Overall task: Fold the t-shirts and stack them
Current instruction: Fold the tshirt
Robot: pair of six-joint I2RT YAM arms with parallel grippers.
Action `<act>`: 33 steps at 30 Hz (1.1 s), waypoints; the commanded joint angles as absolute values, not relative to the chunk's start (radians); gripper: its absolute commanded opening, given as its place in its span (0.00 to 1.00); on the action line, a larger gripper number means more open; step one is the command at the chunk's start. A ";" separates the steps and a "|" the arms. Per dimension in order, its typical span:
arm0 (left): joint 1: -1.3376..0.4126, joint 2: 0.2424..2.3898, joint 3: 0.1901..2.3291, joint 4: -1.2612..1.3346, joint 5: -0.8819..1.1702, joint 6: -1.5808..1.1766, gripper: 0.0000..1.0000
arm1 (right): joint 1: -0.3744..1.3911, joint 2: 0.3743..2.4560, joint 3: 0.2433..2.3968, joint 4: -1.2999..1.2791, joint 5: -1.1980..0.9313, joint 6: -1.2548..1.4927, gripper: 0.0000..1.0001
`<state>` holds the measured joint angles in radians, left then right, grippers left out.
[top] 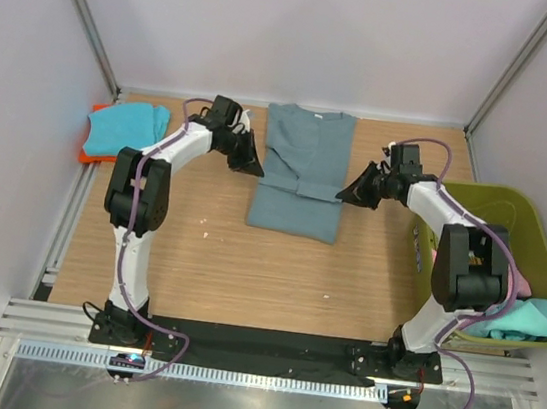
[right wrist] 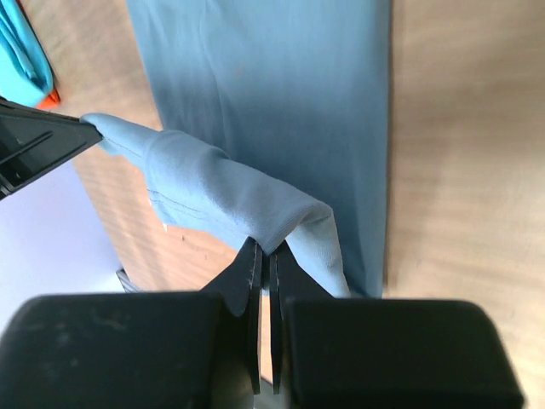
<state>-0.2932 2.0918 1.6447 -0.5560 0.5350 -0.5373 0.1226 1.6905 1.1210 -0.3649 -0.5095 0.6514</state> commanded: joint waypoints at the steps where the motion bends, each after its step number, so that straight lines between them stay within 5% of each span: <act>1: -0.284 2.150 1.770 -0.532 0.531 -0.509 0.00 | 0.104 1.747 1.219 -0.296 -0.503 0.623 0.02; 19: -0.281 2.387 2.094 -0.459 0.407 -0.503 0.00 | 0.097 2.078 1.528 -0.238 -0.466 0.588 0.01; 20: -0.279 2.385 2.095 -0.457 0.402 -0.503 0.05 | 0.097 2.082 1.537 -0.244 -0.436 0.583 0.02; 22: -0.278 2.373 2.095 -0.463 0.394 -0.503 0.13 | 0.092 2.080 1.539 -0.244 -0.414 0.566 0.21; 25: -0.275 2.339 2.079 -0.518 0.368 -0.486 0.47 | 0.074 2.037 1.533 -0.262 -0.413 0.557 0.49; 28: -0.258 2.264 2.019 -0.570 0.367 -0.460 0.62 | 0.046 1.970 1.488 -0.307 -0.459 0.554 0.53; 33: -0.242 2.151 1.852 -0.675 0.432 -0.434 0.68 | 0.035 1.850 1.300 -0.351 -0.540 0.610 0.54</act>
